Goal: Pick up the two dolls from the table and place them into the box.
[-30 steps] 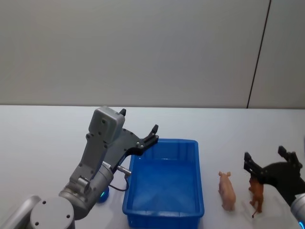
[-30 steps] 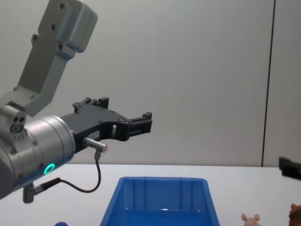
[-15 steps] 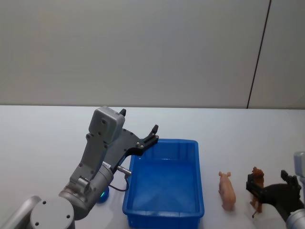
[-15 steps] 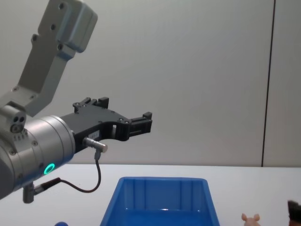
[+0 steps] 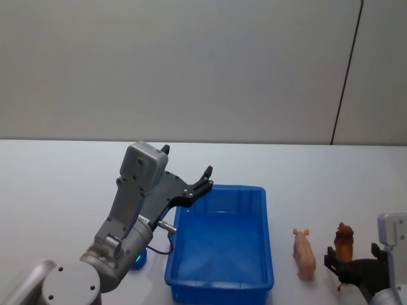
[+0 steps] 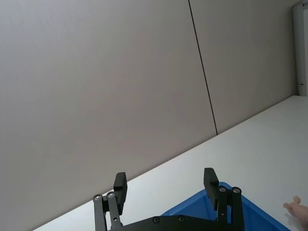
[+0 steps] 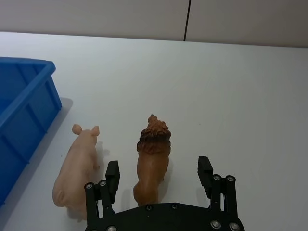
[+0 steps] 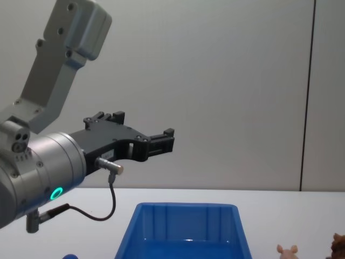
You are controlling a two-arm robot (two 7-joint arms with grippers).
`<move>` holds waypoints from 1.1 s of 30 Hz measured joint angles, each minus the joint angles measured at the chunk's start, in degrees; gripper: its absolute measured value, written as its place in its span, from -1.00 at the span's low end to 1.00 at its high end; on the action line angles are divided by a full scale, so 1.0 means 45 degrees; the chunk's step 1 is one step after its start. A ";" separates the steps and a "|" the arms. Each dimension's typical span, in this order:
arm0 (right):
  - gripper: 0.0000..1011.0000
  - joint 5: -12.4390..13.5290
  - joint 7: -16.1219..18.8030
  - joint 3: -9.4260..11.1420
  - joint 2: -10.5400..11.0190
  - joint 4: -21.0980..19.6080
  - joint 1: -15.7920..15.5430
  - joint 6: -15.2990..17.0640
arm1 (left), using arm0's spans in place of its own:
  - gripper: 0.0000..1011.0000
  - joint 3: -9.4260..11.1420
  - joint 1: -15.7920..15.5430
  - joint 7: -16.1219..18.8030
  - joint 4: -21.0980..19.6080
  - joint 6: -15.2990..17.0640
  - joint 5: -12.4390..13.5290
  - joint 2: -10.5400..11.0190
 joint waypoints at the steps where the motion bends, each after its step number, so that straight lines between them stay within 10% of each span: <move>1: 0.98 -0.0028 -0.0083 -0.0027 -0.0081 0.0114 0.0046 0.0021 | 0.98 0.0000 0.0000 -0.0001 0.0000 0.0000 0.0000 0.0000; 9: 0.84 -0.0089 -0.0327 -0.0114 -0.0388 0.0545 0.0217 0.0120 | 0.98 0.0000 0.0000 0.0000 0.0000 0.0000 0.0000 0.0000; 33: -0.41 -0.0305 -0.0622 -0.0137 -0.0839 0.0838 0.0366 0.0211 | 0.98 0.0000 0.0000 0.0000 0.0000 0.0000 0.0000 0.0000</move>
